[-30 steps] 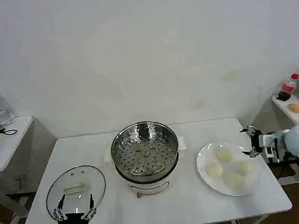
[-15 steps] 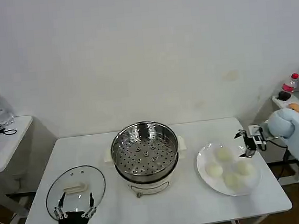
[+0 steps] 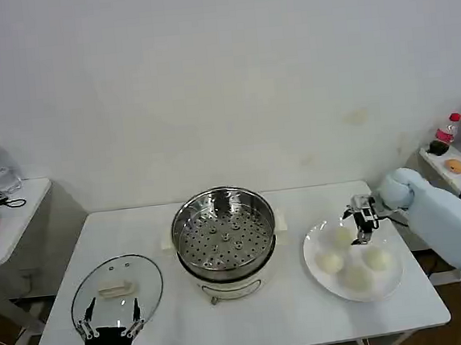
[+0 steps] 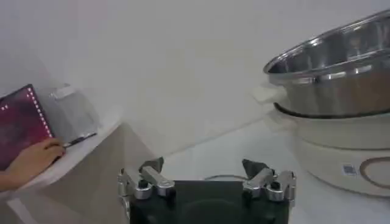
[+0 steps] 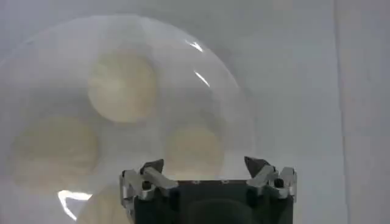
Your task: Take steamed baozi put them in steamer then cover it.
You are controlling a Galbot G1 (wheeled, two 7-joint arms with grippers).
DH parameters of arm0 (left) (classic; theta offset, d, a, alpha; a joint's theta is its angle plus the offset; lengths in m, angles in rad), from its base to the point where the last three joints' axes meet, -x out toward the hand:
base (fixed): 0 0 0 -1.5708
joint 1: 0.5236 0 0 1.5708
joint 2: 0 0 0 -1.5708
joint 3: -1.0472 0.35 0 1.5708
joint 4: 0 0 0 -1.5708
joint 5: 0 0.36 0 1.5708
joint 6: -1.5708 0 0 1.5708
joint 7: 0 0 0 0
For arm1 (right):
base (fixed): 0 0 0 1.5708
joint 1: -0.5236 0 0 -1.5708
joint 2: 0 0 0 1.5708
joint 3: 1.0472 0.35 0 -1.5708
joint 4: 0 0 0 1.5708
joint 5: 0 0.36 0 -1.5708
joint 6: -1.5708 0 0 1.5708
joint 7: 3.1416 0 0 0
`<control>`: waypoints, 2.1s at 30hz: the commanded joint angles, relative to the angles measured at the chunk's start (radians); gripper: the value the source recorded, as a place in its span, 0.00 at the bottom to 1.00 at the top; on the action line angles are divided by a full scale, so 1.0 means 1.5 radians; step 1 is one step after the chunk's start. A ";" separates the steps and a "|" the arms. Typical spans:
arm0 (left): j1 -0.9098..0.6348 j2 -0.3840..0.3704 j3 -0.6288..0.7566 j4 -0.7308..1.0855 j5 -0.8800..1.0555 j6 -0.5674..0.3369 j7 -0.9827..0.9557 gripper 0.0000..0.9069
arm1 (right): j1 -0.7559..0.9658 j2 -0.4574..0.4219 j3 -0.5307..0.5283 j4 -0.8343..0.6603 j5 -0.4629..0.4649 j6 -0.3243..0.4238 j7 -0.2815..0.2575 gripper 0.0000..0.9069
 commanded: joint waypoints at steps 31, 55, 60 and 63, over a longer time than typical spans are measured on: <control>0.003 0.002 -0.004 -0.008 -0.005 0.003 -0.002 1.00 | 0.080 0.000 -0.057 0.020 0.028 0.003 -0.005 0.69; 0.003 0.018 -0.022 -0.022 -0.029 0.008 -0.003 1.00 | 0.481 0.206 -0.365 0.099 0.299 0.022 0.027 0.69; 0.009 0.016 -0.027 -0.030 -0.029 0.008 -0.002 1.00 | 0.471 0.272 -0.420 0.102 0.304 0.079 0.062 0.69; 0.012 0.015 -0.031 -0.034 -0.028 0.008 -0.003 1.00 | 0.471 0.296 -0.450 0.089 0.282 0.124 0.071 0.69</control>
